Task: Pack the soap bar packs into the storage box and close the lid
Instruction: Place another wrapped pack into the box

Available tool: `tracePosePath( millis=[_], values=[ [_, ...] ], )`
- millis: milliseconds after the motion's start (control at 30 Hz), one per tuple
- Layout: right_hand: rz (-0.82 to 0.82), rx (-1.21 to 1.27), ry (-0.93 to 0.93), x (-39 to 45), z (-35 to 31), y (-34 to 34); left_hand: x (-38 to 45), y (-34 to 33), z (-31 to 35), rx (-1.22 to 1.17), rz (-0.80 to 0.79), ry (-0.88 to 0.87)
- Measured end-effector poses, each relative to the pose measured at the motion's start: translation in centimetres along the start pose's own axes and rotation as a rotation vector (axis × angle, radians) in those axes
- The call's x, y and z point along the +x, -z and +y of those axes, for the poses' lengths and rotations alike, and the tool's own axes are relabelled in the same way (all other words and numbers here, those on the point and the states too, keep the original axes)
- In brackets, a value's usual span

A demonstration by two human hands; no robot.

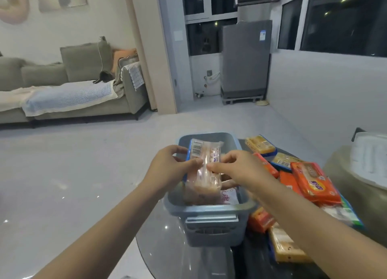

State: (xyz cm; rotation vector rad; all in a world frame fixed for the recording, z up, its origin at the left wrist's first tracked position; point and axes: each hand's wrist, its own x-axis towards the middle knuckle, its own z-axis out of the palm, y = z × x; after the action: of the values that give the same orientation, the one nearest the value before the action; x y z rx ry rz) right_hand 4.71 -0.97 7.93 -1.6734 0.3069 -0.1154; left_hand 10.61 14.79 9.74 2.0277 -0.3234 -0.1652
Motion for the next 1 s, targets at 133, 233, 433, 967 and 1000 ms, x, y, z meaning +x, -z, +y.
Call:
tracePosePath(
  millis=[133,233,433,967,1000],
  values=[
    [-0.129,-0.095,-0.147,0.8,0.1,-0.5,0.8,0.4,-0.8,0.18,-0.125,0.042],
    [-0.208,-0.216,-0.261,1.3,0.1,-0.9,1.3,0.4,-0.9,0.406,-0.21,0.035],
    [-0.332,-0.343,-0.322,2.7,-0.6,-0.9,3.3,0.4,0.5,0.68,-0.417,0.149],
    [-0.535,-0.71,-0.447,6.5,1.3,-2.8,7.5,-3.3,0.0,1.257,-0.818,0.148],
    [-0.539,-0.728,-0.463,6.6,1.3,-3.0,7.6,-3.5,-0.4,1.286,-0.826,0.131]
  ],
)
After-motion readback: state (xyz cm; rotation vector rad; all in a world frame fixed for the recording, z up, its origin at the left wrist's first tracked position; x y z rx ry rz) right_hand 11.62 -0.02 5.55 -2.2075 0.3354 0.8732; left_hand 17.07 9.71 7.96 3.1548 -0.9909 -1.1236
